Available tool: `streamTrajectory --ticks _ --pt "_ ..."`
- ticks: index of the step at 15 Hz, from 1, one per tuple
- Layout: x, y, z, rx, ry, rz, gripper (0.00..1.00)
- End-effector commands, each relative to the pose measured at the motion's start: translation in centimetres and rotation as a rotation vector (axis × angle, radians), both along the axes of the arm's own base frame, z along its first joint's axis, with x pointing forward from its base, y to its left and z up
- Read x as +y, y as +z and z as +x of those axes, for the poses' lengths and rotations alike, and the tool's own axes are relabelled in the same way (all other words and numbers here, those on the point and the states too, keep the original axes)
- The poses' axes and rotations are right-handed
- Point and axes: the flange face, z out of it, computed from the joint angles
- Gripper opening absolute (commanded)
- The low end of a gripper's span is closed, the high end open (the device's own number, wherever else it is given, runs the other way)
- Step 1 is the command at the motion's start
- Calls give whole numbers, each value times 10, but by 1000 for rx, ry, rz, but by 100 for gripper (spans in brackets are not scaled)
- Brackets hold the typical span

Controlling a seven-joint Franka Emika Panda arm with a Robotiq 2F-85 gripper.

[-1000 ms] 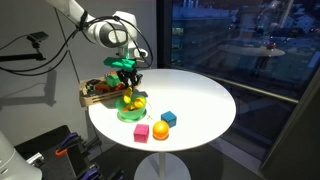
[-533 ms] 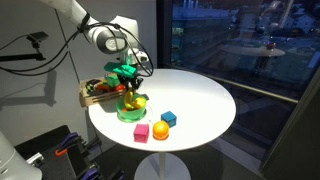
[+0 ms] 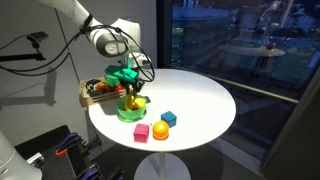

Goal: Pick up the yellow toy banana and put it in the green bowl

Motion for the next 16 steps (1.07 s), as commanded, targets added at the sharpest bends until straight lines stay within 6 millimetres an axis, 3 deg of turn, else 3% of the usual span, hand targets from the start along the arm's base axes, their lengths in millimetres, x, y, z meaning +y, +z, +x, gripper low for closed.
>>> streamTrajectory --ticks 1,4,5,16 --pt "-7 3 -2 -18 -1 16 77" --pt "-9 4 -1 -18 -8 15 98" --pt "-9 5 -1 -16 -19 9 100" --pt "-9 43 2 47 -204 -200 100"
